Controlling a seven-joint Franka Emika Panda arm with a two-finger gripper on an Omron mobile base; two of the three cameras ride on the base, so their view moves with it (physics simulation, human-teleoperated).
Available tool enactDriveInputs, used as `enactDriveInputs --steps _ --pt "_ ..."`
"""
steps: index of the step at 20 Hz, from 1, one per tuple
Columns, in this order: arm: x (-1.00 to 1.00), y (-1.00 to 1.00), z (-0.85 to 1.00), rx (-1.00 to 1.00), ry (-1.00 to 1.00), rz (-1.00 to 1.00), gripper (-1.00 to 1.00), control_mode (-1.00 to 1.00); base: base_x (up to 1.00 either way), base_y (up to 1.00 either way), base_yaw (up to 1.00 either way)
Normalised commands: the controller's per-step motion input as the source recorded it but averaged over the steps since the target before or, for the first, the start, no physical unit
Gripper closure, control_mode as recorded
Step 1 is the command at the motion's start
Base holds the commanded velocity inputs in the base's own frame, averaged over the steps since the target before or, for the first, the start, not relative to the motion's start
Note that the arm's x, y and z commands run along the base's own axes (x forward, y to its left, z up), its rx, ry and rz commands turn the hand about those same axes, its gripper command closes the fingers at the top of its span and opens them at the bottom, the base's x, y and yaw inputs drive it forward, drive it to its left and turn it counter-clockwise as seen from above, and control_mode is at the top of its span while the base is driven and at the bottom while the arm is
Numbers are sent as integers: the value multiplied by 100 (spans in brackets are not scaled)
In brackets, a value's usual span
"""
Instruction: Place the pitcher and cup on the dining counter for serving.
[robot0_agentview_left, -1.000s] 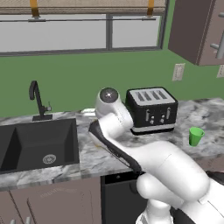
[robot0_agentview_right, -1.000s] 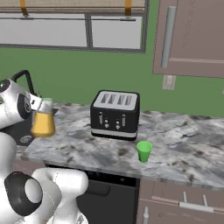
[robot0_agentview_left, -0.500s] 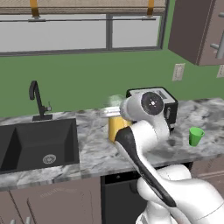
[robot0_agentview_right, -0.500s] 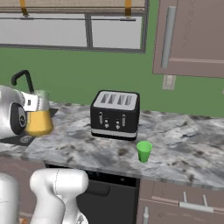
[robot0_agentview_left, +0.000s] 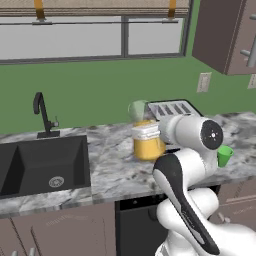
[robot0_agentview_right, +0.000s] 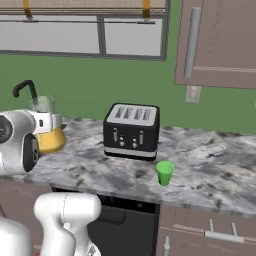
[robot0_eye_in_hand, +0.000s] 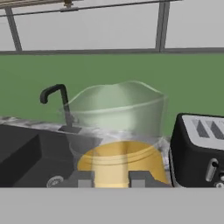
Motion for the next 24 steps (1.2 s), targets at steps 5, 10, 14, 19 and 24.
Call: enactDriveInputs --steps 5,10,14,19,24 --pt "-7 0 0 0 0 1 100 100 -49 -13 24" --pt "0 0 0 0 0 0 100 100 -78 -12 58" --pt "0 0 0 0 0 0 100 100 -62 -3 82" --pt "0 0 0 0 0 0 100 100 -23 0 96" --pt "0 0 0 0 0 0 100 100 -1 2 100"
